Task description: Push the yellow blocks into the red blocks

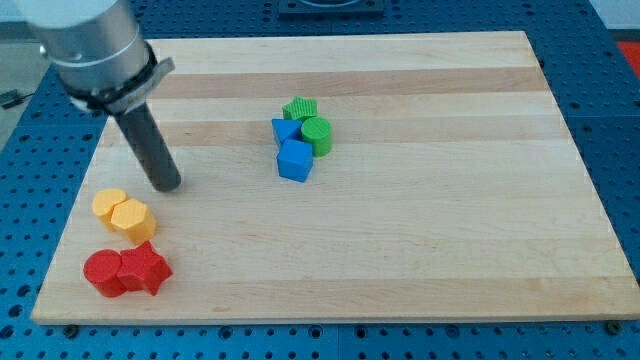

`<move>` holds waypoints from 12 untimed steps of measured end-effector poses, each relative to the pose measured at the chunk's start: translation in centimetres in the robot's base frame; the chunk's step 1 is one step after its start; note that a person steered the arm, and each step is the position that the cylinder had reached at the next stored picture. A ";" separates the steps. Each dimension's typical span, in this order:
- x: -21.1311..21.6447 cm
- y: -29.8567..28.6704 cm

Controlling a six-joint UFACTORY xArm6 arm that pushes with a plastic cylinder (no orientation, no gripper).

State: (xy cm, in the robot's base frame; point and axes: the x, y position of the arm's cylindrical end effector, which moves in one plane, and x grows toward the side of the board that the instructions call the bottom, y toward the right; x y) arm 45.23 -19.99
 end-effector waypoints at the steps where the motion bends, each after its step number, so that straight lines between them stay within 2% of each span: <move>1: -0.9 -6.2; 2: 1.5 -10.5; 6: 6.4 -5.8; 7: 6.1 -5.8; 9: 2.4 -4.7; 10: 2.5 -3.0; 12: 4.7 -3.4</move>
State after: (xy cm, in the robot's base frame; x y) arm 49.94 -23.43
